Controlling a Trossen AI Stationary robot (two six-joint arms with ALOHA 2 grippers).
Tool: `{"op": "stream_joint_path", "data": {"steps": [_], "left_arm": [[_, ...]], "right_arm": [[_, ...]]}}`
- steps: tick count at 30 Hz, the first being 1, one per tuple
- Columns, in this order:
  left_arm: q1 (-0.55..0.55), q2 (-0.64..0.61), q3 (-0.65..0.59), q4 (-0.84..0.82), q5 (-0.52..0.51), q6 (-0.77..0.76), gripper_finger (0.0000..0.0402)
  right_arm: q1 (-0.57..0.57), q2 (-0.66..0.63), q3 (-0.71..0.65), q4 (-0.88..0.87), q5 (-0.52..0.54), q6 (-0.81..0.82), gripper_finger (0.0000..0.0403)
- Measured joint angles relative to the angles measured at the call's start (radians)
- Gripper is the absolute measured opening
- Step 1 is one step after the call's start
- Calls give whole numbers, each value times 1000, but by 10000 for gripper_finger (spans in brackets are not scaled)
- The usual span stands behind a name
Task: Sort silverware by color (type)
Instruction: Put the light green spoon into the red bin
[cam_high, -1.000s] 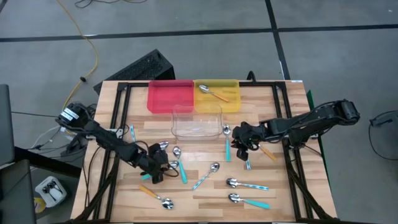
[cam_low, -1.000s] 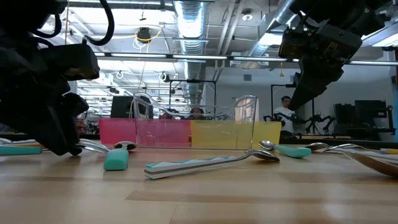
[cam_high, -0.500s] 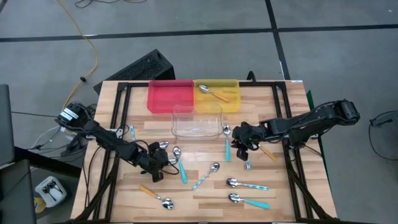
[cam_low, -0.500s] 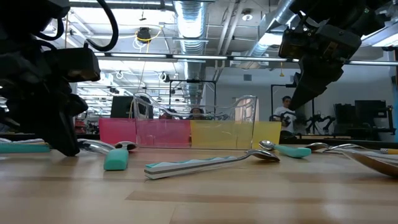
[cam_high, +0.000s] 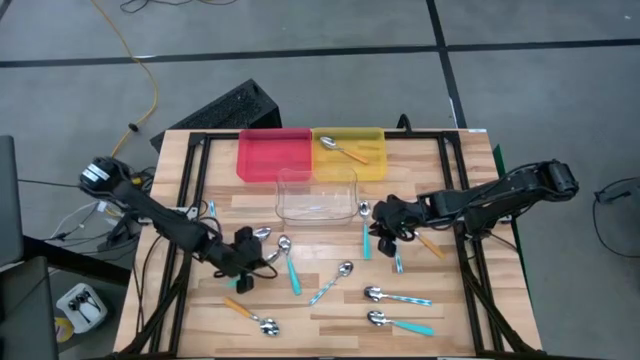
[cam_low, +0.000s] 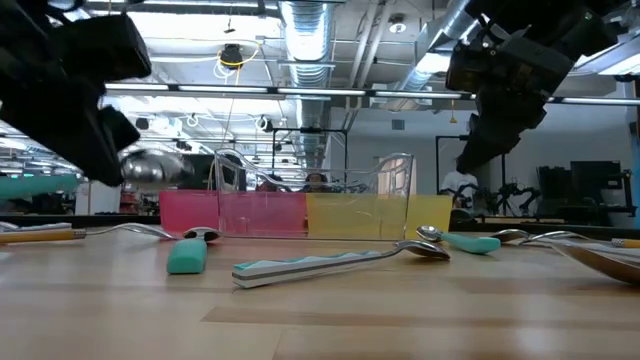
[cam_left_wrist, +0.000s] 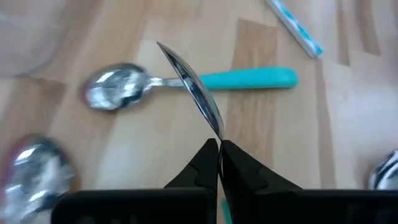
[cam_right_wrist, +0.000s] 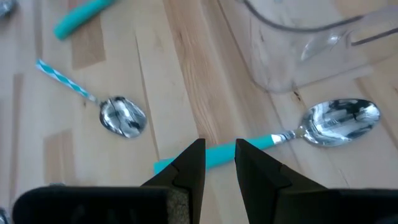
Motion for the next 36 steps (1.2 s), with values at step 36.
{"op": "stream_joint_path", "data": {"steps": [36], "left_arm": [[195,-97,173,-9,-34,756,0]], "right_arm": [[-36,269,240,586,-46,-383,260]]}}
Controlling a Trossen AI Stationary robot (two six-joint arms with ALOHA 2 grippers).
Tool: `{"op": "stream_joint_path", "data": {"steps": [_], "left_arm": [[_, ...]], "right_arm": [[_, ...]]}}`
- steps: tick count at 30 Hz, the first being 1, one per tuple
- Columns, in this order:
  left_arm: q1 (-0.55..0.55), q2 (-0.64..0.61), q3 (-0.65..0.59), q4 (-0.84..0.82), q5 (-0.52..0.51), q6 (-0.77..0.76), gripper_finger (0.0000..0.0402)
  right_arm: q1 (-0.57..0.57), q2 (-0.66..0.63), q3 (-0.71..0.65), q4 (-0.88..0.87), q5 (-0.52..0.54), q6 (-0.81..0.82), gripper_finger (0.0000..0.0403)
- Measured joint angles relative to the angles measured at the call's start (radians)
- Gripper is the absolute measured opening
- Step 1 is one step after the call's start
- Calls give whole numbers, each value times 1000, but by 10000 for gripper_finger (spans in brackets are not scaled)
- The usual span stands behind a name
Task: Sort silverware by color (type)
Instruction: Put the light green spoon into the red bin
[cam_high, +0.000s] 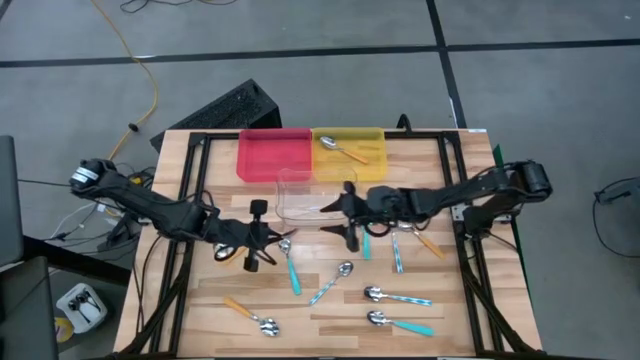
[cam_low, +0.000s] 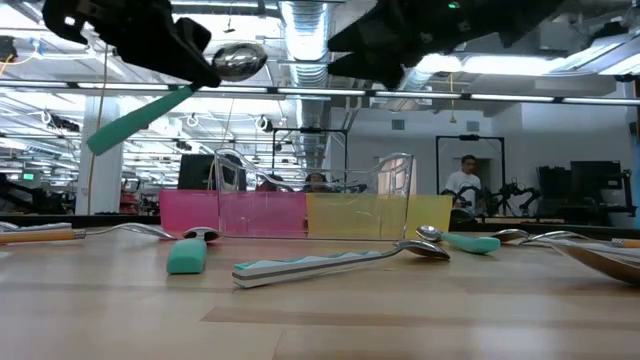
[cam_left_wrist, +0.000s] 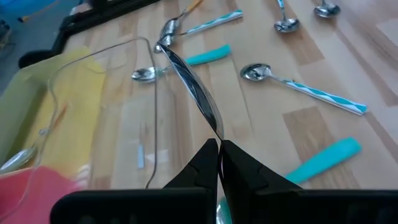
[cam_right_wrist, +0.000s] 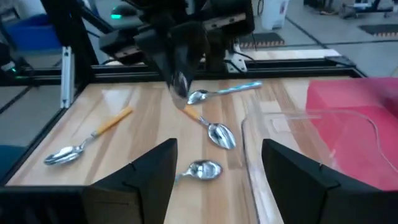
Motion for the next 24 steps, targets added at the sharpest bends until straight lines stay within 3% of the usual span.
{"op": "stream_joint_path", "data": {"steps": [12,24], "left_arm": [[15,43,24,-5,28,60,0],[15,43,24,-15,42,58,0]], "right_arm": [[-31,218,263,-149,-181,-57,260],[-29,322,367,-165,-300,-87,259]]}}
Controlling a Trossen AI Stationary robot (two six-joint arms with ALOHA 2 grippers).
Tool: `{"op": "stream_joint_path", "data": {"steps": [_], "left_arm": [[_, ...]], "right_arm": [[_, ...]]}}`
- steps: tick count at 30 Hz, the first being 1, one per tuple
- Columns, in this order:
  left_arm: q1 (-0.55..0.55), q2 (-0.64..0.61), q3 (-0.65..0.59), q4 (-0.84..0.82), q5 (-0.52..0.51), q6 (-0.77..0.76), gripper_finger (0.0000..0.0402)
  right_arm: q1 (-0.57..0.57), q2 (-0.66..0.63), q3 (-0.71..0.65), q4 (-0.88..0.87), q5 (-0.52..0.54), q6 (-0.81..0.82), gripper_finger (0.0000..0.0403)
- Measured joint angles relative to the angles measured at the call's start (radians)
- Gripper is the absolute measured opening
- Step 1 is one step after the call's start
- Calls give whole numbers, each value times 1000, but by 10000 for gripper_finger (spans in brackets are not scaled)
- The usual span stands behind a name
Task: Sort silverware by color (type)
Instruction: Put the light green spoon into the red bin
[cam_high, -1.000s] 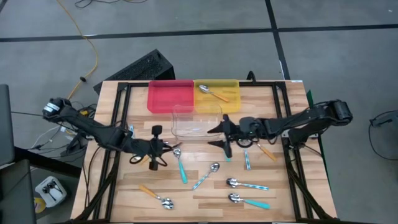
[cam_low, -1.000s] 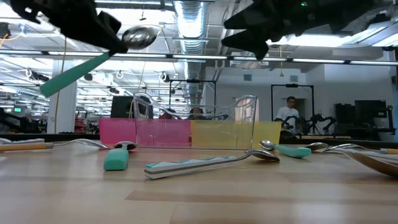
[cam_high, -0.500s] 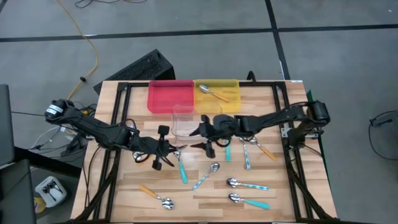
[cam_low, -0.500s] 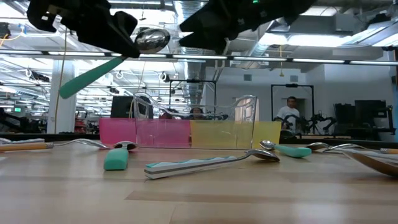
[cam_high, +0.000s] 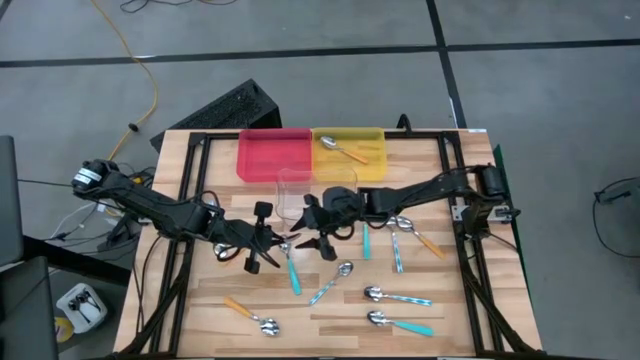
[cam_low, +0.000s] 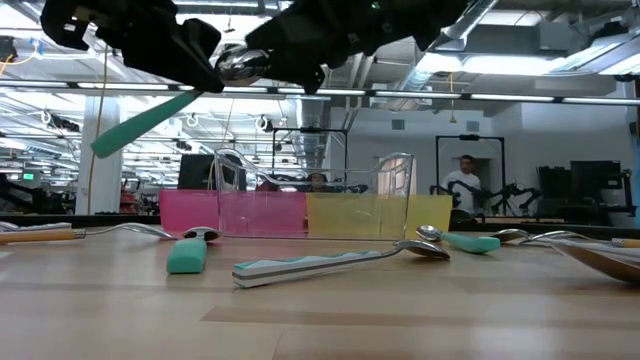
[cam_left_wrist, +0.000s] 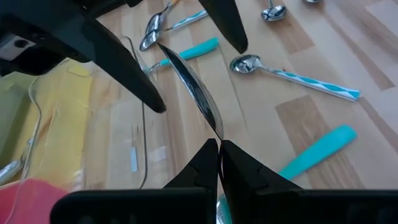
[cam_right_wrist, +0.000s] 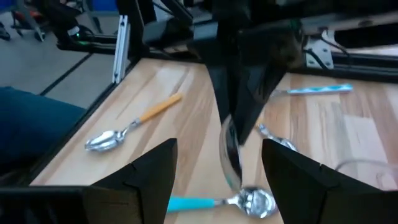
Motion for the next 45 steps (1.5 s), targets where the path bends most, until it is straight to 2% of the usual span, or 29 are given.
{"op": "stream_joint_path", "data": {"steps": [3,6,15,19,29,36,39,45], "left_arm": [[0,0,0,-1,0,0,0],[0,0,0,3,-2,0,0],[0,0,0,10,-3,5,0],[1,0,0,11,-9,12,1],[0,0,0,10,-13,15,8],[-3,-8,0,-10,-2,-22,75],[-12,-15,27,-115,-36,-66,107],[-37,-22,218,-441,-148,-165,150]], "right_arm": [[0,0,5,0,-1,-5,247],[0,-1,5,1,-2,-7,218],[-3,-1,5,-25,-2,-10,75],[-6,-1,5,-22,-14,-14,23],[-1,-1,5,-21,-3,-7,22],[7,-1,5,-21,8,-2,22],[7,-1,5,-20,8,2,22],[-7,-1,8,-20,46,2,22]]}}
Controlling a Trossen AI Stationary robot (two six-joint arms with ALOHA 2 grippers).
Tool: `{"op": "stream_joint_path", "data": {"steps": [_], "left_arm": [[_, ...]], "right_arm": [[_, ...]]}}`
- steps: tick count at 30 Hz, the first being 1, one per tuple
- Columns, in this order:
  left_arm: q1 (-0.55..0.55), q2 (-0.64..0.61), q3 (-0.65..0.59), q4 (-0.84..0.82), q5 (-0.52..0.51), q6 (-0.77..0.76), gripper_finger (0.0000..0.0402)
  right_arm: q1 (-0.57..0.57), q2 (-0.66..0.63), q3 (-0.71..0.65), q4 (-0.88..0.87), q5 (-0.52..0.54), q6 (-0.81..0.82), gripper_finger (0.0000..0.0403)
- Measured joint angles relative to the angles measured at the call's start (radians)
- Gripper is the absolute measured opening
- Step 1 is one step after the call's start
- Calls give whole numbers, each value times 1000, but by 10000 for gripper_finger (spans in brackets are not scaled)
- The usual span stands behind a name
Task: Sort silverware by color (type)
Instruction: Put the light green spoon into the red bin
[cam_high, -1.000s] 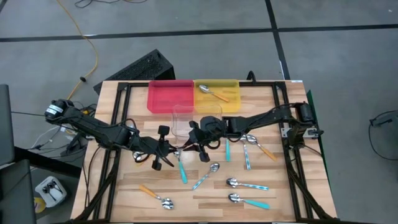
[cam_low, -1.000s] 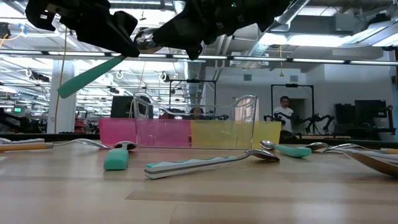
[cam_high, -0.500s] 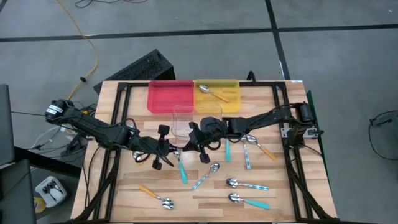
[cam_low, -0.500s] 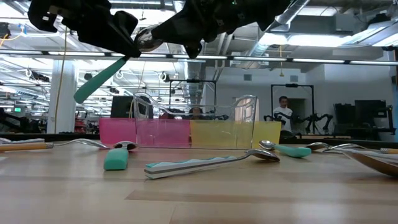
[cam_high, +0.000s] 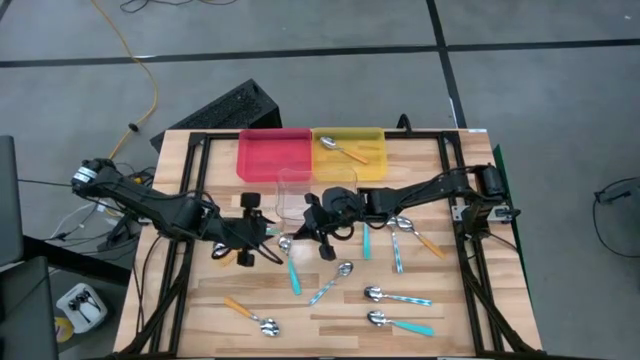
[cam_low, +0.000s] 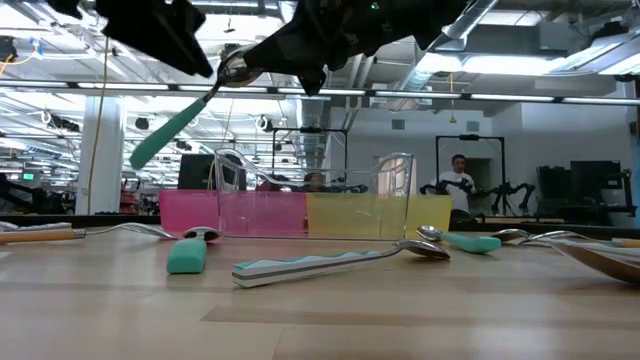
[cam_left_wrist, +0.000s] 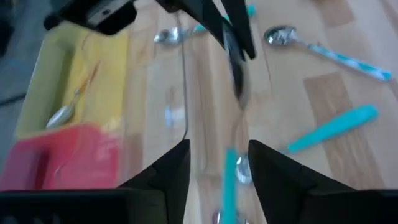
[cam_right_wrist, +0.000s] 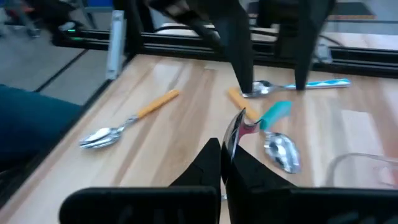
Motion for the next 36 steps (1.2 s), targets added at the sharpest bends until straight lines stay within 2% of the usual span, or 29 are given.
{"op": "stream_joint_path", "data": {"steps": [5,8,13,17,24,26,29,31,33,36], "left_arm": [[-13,-1,149,-209,-4,-62,157],[-22,-11,207,-302,-23,-96,157],[-39,-63,213,-358,-30,-127,158],[-60,-127,192,-346,-31,-150,158],[-106,-228,150,-266,-82,-172,158],[-118,-256,124,-240,-88,-170,158],[-125,-287,88,-212,-105,-171,158],[-125,-303,63,-205,-110,-181,158],[-125,-319,38,-191,-107,-196,158],[-125,-335,13,-188,-107,-207,158]], "right_arm": [[-28,0,59,-17,38,-6,22],[-48,0,117,-97,94,-49,22],[-105,-1,244,-265,227,-109,22],[-160,-1,293,-292,273,-138,22],[-274,3,296,-251,270,-140,22],[-301,40,300,-189,259,-133,22],[-345,85,292,-140,167,-99,22],[-362,136,301,-34,163,-82,22],[-387,162,291,-42,141,-48,22],[-428,224,296,71,56,19,22]]}}
